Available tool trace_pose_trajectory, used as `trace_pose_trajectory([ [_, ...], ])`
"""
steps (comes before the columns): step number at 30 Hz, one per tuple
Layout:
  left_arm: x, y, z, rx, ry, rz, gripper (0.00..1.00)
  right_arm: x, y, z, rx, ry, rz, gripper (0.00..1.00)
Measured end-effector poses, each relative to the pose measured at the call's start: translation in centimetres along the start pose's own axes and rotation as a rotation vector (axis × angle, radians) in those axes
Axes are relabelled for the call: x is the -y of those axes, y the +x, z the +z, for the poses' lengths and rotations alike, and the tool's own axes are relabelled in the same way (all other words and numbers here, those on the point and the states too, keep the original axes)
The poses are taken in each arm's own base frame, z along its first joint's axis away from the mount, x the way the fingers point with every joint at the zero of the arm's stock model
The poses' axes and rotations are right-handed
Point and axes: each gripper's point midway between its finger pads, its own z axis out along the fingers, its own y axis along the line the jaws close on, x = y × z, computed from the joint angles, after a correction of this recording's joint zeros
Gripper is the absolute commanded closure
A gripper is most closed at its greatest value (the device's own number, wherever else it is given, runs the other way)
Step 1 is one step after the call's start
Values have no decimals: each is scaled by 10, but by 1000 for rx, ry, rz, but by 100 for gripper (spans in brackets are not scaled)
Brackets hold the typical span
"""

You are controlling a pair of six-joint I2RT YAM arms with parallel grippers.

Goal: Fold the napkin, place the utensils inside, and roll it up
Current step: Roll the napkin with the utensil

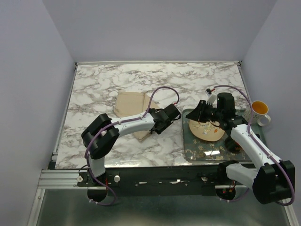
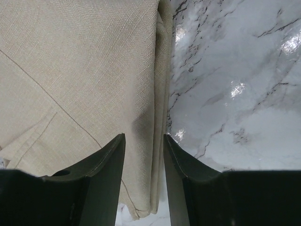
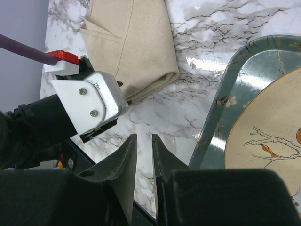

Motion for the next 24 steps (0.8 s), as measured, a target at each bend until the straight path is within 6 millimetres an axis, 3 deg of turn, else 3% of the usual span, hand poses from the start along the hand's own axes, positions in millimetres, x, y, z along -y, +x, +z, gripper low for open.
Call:
trace_pose_trajectory([
  [13, 3, 4, 4, -15, -3, -21, 53, 1, -1, 0, 3, 3, 2, 73],
  [24, 7, 25, 7, -50, -30, -29, 54, 7, 0, -1, 5, 15, 19, 73],
])
